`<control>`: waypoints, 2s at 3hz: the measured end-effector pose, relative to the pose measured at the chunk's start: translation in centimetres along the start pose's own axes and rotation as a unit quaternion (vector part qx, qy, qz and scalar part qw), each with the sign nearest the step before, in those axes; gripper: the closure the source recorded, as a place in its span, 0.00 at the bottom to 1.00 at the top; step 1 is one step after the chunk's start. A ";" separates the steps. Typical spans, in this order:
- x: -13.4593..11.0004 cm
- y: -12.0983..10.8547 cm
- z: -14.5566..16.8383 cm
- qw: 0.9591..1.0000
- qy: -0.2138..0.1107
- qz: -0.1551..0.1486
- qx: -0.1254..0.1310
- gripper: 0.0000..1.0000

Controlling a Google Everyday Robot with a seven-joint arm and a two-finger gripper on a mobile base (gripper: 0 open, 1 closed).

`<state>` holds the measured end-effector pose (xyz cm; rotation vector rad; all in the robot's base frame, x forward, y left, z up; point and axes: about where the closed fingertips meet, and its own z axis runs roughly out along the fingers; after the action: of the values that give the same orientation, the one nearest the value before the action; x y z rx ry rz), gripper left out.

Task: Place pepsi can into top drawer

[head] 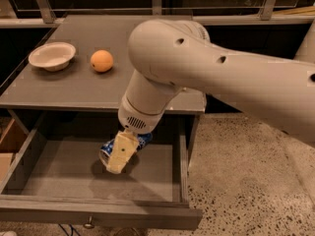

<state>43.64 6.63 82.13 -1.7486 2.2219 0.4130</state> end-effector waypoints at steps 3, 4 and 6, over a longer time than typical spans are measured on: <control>0.3 -0.9 3.8 0.998 0.004 0.060 0.028 1.00; -0.3 -0.9 6.2 0.996 0.002 0.085 0.033 1.00; 0.3 -0.4 7.8 0.994 -0.004 0.104 0.033 1.00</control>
Offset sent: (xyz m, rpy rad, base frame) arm 0.0047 -0.0021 -0.0184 -0.0169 -0.0158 -0.0739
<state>44.36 9.36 74.82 -1.4850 2.3925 0.3855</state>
